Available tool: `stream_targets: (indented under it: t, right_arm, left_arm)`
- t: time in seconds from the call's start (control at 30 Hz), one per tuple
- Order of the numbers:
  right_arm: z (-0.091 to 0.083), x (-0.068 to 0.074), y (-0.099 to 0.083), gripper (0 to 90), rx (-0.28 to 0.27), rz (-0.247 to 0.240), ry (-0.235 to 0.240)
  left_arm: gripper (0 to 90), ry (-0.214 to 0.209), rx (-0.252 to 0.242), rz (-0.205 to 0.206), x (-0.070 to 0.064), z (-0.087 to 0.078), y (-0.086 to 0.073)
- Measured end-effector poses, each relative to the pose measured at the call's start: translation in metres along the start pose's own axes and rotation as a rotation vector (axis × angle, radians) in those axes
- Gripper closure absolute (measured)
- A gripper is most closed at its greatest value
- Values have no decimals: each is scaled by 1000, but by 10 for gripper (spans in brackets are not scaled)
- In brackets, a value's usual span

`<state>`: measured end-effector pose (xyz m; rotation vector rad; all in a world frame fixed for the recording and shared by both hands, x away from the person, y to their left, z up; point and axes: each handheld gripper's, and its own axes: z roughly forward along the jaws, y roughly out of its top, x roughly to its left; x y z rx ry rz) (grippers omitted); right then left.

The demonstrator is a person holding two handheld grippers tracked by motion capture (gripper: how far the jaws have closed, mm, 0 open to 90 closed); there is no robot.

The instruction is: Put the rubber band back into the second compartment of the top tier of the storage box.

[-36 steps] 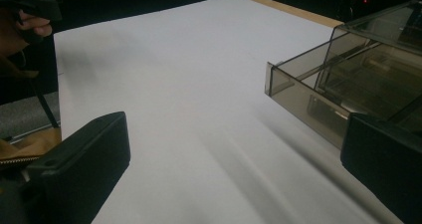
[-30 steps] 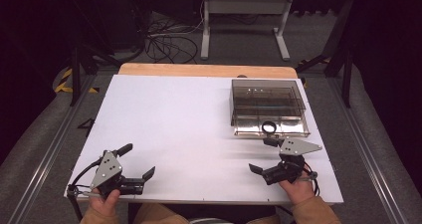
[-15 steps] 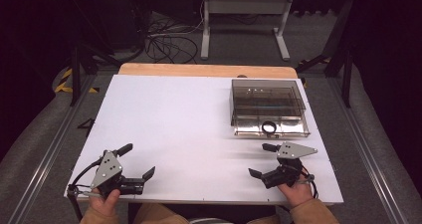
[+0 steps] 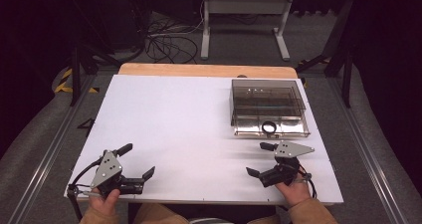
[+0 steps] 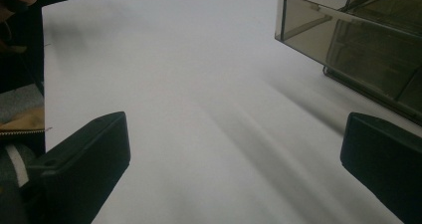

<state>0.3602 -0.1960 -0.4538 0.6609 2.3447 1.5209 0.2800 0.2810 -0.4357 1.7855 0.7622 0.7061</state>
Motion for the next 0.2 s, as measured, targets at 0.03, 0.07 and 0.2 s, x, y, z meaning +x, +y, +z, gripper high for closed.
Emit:
stream_targets:
  t: [0.03, 0.07, 0.2]
  right_arm:
    - [0, 0, 0, 0, 0, -1, -1]
    - [0, 0, 0, 0, -1, -2, -1]
    - [-1, 0, 0, 0, -4, -4, -5]
  left_arm:
    - [20, 0, 0, 0, 0, 0, 0]
    - [20, 1, 0, 1, 0, 0, 0]
    - [20, 2, 1, 1, 0, 0, 0]
